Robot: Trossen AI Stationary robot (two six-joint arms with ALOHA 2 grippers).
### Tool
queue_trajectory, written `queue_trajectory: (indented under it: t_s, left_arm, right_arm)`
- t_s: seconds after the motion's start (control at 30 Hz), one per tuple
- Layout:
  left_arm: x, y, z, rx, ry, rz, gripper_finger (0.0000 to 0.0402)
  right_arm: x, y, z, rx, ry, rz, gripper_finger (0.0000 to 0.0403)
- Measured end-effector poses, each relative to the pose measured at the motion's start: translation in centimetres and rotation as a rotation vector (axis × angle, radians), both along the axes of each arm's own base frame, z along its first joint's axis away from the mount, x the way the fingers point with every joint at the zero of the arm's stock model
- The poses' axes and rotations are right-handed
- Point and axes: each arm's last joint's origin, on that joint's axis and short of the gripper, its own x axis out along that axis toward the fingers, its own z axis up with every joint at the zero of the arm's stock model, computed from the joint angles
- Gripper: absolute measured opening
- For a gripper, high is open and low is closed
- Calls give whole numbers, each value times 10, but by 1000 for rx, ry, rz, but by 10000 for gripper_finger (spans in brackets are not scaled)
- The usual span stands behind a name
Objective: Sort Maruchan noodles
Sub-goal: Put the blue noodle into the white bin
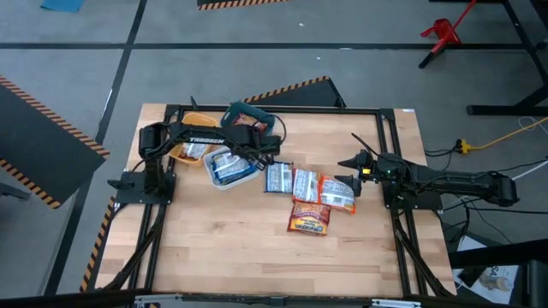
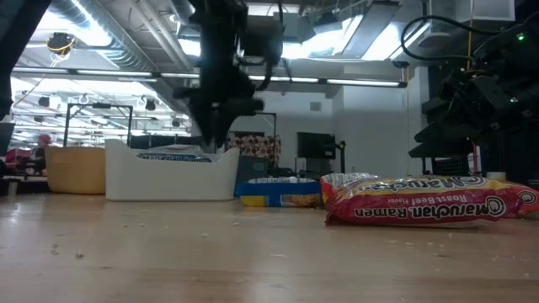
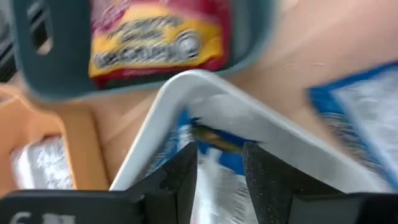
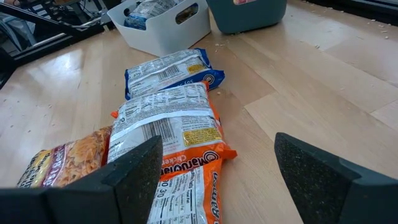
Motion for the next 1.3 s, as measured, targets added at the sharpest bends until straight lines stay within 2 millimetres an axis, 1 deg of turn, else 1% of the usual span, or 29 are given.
queue_trajectory:
  t_s: [0.17, 0.27, 0.37, 0.47, 0.57, 0.7, 0.87, 0.97, 1.1, 1.3]
  left_arm:
    - [18, -13, 35, 23, -89, -157, 126]
    - [33, -26, 56, 79, -197, -259, 127]
    - [47, -47, 64, 97, -291, -417, 127]
    - [51, -72, 64, 66, -316, -516, 127]
    - [49, -90, 57, 48, -298, -562, 129]
    - [47, -110, 44, 32, -300, -561, 147]
    - [41, -129, 9, -1, -316, -547, 182]
    - [36, -129, -8, -34, -316, -502, 201]
    - [29, -123, -28, -57, -301, -441, 221]
    - [26, -113, -42, -57, -320, -403, 232]
  right_arm:
    - [0, 0, 0, 0, 0, 0, 296]
    - [0, 0, 0, 0, 0, 0, 296]
    - [0, 0, 0, 0, 0, 1, 296]
    - [0, 0, 0, 0, 0, 1, 296]
    - [0, 0, 0, 0, 0, 0, 296]
    - [0, 0, 0, 0, 0, 0, 296]
    - [0, 0, 0, 0, 0, 1, 296]
    - [0, 0, 0, 1, 0, 2, 296]
    - [0, 0, 0, 3, -2, 8, 296]
    - [0, 0, 0, 3, -2, 8, 296]
